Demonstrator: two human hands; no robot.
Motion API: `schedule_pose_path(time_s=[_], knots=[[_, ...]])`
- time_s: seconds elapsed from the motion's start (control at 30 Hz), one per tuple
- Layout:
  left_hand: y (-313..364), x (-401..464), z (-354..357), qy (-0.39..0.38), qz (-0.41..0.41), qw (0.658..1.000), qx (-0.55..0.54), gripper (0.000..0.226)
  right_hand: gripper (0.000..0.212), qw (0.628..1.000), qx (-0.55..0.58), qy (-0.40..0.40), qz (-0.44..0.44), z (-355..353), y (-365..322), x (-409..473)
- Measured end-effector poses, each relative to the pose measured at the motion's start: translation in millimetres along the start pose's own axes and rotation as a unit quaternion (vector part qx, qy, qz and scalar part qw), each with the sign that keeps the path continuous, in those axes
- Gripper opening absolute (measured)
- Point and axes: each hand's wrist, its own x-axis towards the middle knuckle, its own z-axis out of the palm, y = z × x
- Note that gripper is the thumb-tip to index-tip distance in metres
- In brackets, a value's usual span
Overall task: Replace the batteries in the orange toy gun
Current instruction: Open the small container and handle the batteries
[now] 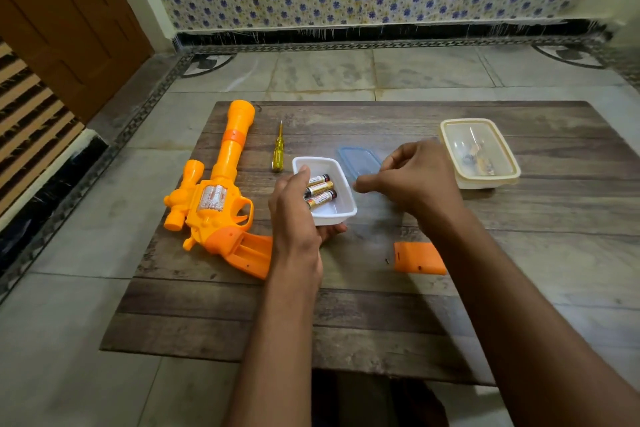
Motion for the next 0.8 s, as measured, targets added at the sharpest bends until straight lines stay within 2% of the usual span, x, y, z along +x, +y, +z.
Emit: schedule_pose_path(time_s=[0.1, 0.2, 0.3, 0.43, 0.63, 0.7, 0.8], knots=[[-1.5, 0.4, -0.1, -0.011, 0.003, 1.0, 0.01, 0.043, 0.039, 0.996, 0.086, 0.01, 0.003, -6.8, -7.9, -20.6], [-1.9, -1.7, 1.0, -0.035, 0.007, 0.999, 0.019, 0.053, 0.044, 0.994, 0.103, 0.01, -0.02, -9.3, -17.7, -37.8], [-1.1, -3.7, 1.9, -0.067, 0.012, 0.998, 0.007, 0.066, 0.051, 0.996, 0.074, 0.003, -0.047, -7.7, -24.1, -48.2], [0.3, -6.0, 3.6, -0.091, 0.001, 0.996, -0.005, 0.058, 0.049, 0.998, 0.026, -0.014, -0.058, -4.7, -20.5, -53.6], [-1.8, -10.8, 4.2, -0.11, 0.015, 0.994, 0.005, 0.056, 0.054, 0.997, 0.009, -0.049, -0.057, -5.6, -15.7, -56.0], [-1.6, -11.0, 4.5, -0.111, 0.03, 0.993, 0.015, 0.044, 0.048, 0.996, 0.018, -0.062, -0.059, -7.1, -14.9, -55.3], [-1.7, -10.5, 4.3, -0.11, 0.044, 0.993, 0.018, 0.038, 0.026, 0.995, 0.044, -0.061, -0.069, -9.4, -13.9, -52.0]])
